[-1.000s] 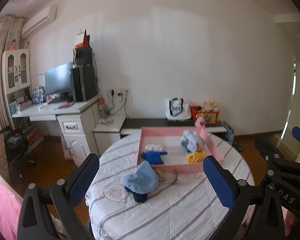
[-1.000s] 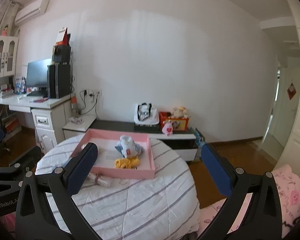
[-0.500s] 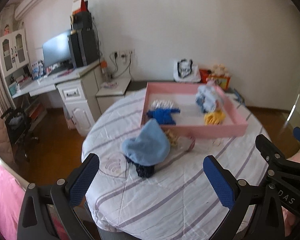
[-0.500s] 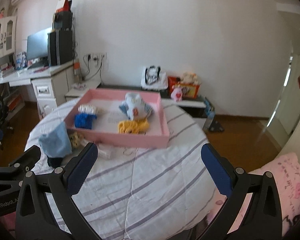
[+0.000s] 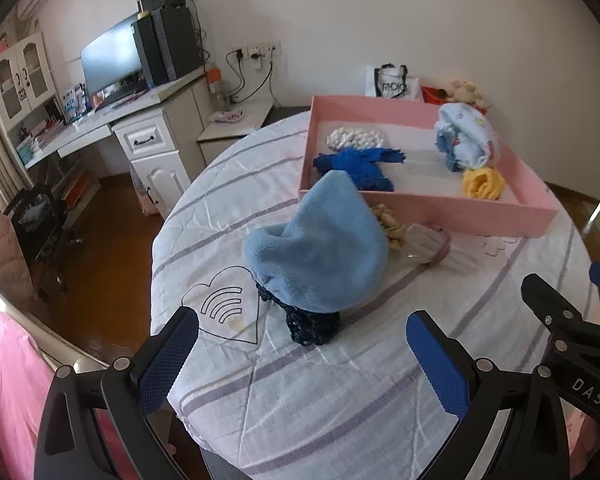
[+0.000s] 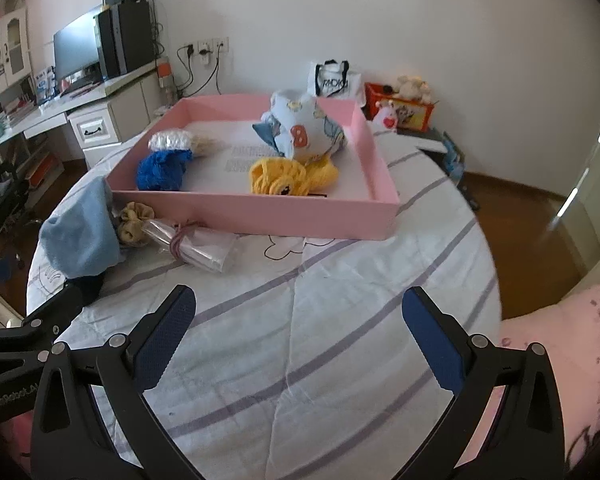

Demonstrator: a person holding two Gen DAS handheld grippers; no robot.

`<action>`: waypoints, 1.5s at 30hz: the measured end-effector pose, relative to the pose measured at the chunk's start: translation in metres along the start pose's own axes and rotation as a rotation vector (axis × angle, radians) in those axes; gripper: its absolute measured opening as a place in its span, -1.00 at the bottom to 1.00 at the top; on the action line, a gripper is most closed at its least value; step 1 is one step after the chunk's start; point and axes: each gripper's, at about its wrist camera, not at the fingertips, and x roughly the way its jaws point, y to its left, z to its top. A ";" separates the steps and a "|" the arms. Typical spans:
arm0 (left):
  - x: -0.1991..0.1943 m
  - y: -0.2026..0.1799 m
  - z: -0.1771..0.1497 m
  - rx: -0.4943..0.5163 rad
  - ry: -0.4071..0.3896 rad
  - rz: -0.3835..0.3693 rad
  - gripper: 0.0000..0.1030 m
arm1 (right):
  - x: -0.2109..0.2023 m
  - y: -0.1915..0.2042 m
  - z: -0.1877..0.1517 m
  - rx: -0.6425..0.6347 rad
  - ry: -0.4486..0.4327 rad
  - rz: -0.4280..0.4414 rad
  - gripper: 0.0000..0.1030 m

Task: Organize soft objects
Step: 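Lower the left tool to the light-blue knit hat while the right tool approaches the clear plastic bag, then grasp the light-blue hat with the left tool while the right tool grasps the ribbon-tied plastic bag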

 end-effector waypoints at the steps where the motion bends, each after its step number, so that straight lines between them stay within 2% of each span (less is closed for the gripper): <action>1: 0.006 0.003 0.002 -0.005 0.004 -0.003 1.00 | 0.004 0.000 0.001 0.001 0.005 0.002 1.00; 17: 0.051 0.020 0.028 -0.056 0.038 -0.034 1.00 | 0.048 0.018 0.015 -0.052 0.082 0.057 1.00; 20: 0.061 0.023 0.032 -0.051 0.040 -0.052 0.92 | 0.056 0.021 0.018 -0.054 0.098 0.064 1.00; 21: 0.065 0.023 0.033 -0.048 0.044 -0.054 0.74 | 0.058 0.021 0.020 -0.054 0.102 0.069 1.00; 22: 0.068 0.024 0.033 -0.046 0.051 -0.054 0.47 | 0.061 0.022 0.021 -0.055 0.111 0.073 1.00; 25: 0.081 0.027 0.034 -0.052 0.086 -0.098 0.00 | 0.067 0.027 0.022 -0.056 0.127 0.084 1.00; 28: 0.081 0.034 0.035 -0.063 0.082 -0.140 -0.21 | 0.073 0.033 0.023 -0.058 0.144 0.103 1.00; 32: 0.072 0.047 0.036 -0.062 0.055 -0.157 -0.33 | 0.077 0.043 0.026 -0.068 0.152 0.105 1.00; 42: 0.045 0.079 0.031 -0.108 0.003 -0.153 -0.33 | 0.089 0.062 0.035 -0.017 0.173 0.139 0.99; 45: 0.040 0.086 0.029 -0.121 -0.003 -0.149 -0.33 | 0.095 0.068 0.039 0.013 0.185 0.166 0.89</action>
